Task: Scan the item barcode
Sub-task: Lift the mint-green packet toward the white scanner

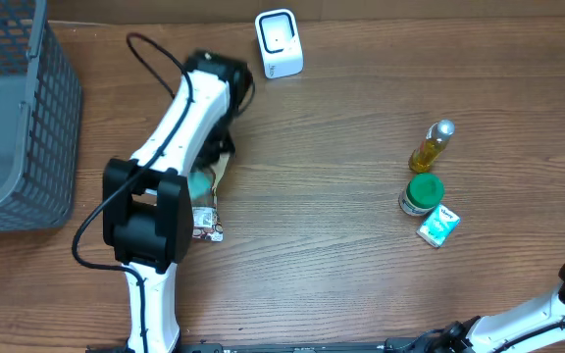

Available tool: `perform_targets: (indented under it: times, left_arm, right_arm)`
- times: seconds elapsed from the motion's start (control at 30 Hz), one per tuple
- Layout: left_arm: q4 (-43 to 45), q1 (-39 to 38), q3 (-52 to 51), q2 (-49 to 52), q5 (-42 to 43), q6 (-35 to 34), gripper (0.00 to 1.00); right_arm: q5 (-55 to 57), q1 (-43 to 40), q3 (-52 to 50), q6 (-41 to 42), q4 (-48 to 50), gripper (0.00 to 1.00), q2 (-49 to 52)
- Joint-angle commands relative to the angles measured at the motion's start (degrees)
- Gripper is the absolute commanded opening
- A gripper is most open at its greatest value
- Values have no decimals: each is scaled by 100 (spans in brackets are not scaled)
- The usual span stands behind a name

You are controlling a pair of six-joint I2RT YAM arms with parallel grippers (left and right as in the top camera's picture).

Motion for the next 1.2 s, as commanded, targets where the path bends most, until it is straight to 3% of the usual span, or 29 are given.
perform_targets:
  times: [0.0,0.37,0.67,0.97,1.17]
  left_arm:
    - [-186,-39,769,-31,-267,-74,4]
    - [269,-981,824,-7,-267,-24,4]
    - [977,-1849,341,-2,-267,507,4]
    - [1958,-2227,-667,0,-107,1834,4]
    - [2643,-2258,-1141,2,1185,3329,4]
  right_arm:
    - [42,-4,55,-2,17,100,-81]
    - [42,-4,55,-2,17,100,-81]
    - [42,-4,55,-2,17,100,-81]
    - [42,-4,55,-2,17,100,-81]
    - [42,-4,55,-2,17,100,-81]
